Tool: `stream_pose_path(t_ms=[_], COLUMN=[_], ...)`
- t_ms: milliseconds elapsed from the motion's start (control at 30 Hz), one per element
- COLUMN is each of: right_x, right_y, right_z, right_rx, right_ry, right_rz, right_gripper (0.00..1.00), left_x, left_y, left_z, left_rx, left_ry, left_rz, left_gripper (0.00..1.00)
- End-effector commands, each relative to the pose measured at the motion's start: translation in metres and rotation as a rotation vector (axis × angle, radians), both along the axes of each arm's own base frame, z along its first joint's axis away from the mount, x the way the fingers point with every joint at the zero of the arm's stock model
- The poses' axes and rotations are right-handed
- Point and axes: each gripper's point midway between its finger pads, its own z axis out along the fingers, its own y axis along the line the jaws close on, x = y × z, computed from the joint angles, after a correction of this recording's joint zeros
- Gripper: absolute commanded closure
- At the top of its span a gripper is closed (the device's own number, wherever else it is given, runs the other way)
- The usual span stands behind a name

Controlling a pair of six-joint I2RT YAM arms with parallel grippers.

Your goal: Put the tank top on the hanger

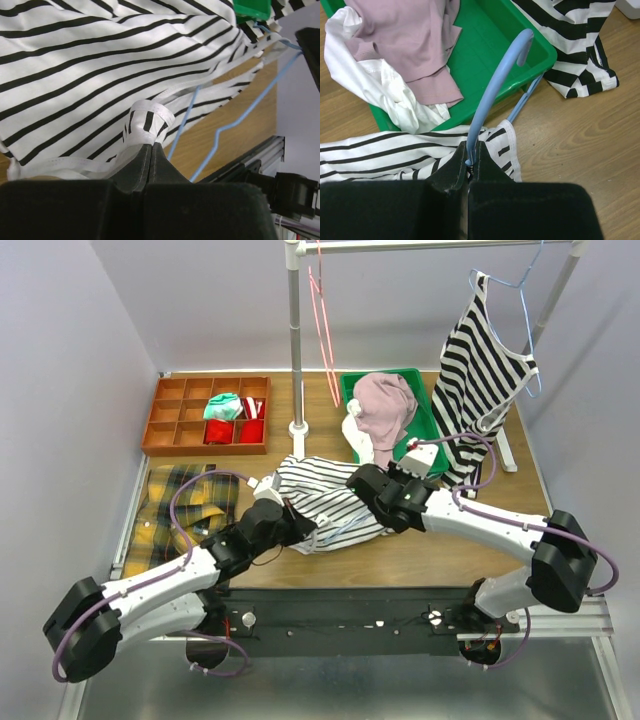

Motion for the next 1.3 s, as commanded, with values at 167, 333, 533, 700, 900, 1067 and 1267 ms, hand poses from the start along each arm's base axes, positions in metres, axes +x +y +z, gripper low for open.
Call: stream_pose_path(t_ms=[167,333,533,700,900,1067,1267], right_x=[-0.004,-0.005,-0.006,-0.007,-0.006,-0.006,-0.005], right_y=[-0.008,-0.015,-0.018,-0.02,-0.019,-0.018,-0.017], right_z=[0.001,0.007,0.012,0.014,0.017,0.015,0.021], right_rx=[0.031,0.045,0.057,0.062,0.07,0.067,0.075], right_ry=[-0.006,-0.022,-0.034,-0.042,-0.046,-0.038,-0.051], right_rz=[-0.072,-0.09,-0.104,-0.108,-0.108,-0.106,-0.106], right_gripper=[0.99,0.99,0.99,0.99,0.99,0.99,0.99], left_x=[-0.035,-0.053,-0.064,-0.07,-0.076,-0.075,-0.079], left_y=[0.012,0.01,0.008,0.011,0.011,0.007,0.005], left_z=[0.002,0.005,0.0,-0.003,-0.004,0.006,0.004], left_rx=[0.032,0.019,0.03,0.041,0.047,0.033,0.062], left_ry=[0.017,0.037,0.052,0.051,0.048,0.022,0.027], left_rz=[-0.146,-0.235,-0.3,-0.325,-0.36,-0.373,-0.409], left_gripper=[1.0,1.0,1.0,1.0,1.0,1.0,1.0])
